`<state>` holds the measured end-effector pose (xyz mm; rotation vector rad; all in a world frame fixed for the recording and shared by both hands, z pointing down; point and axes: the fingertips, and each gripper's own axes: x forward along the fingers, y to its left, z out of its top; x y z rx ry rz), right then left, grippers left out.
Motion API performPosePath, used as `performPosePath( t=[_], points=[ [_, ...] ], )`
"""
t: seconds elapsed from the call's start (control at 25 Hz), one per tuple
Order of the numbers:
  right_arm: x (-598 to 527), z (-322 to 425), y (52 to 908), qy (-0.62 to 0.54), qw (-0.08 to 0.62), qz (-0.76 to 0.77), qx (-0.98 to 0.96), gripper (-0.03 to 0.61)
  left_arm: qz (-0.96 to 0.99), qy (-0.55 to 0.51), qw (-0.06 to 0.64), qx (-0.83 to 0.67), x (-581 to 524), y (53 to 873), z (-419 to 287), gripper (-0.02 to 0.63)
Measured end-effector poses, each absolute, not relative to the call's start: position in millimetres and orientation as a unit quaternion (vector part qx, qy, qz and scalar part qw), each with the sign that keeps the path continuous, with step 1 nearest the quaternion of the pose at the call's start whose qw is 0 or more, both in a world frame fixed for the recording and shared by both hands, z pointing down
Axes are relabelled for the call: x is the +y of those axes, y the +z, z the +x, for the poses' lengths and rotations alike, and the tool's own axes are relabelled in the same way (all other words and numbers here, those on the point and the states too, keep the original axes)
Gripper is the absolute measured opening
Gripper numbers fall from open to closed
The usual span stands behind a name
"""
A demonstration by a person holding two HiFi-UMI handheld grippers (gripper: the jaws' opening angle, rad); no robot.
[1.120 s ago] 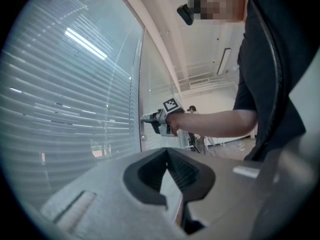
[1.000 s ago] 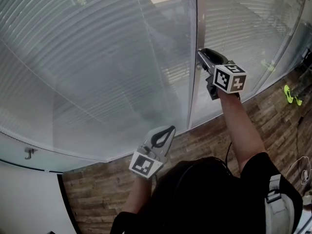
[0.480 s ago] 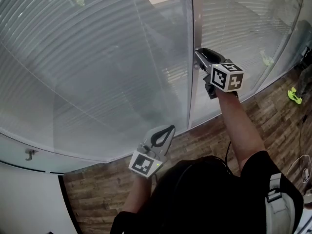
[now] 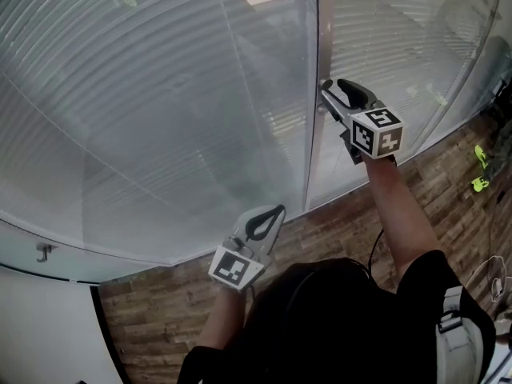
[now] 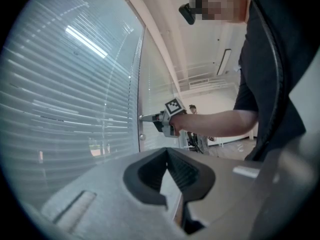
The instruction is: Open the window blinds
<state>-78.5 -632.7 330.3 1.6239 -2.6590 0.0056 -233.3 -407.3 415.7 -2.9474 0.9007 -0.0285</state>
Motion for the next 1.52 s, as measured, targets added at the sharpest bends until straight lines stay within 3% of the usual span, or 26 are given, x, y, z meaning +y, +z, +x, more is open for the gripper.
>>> performPosePath(
  t=[0.48,0.72,0.88,1.52],
  points=[
    [-617.0,-87.0,331.2,-0.144,0.148,0.512,-0.833,0.222,-0.959,-0.003,0.028,0.281,-414.9,420.2,-226.9,0.005],
    [-615.5,-94.4,322.1,-0.344,0.325,0.483,-0.737,0.253,-0.961,-0.002,0.027,0.277,-414.9,423.0,-225.5,0.005],
    [-620.7,-97.0,329.7,-0.431,0.406,0.438,-0.677,0.267,-0.96,0.004,0.023,0.28,-414.9,422.7,-226.9,0.003],
    [-631.9,-105.1,333.9,-0.481,0.439,0.412,-0.637,0.205,-0.955,0.004,0.027,0.294,-416.3,421.3,-238.9,0.005]
  ],
)
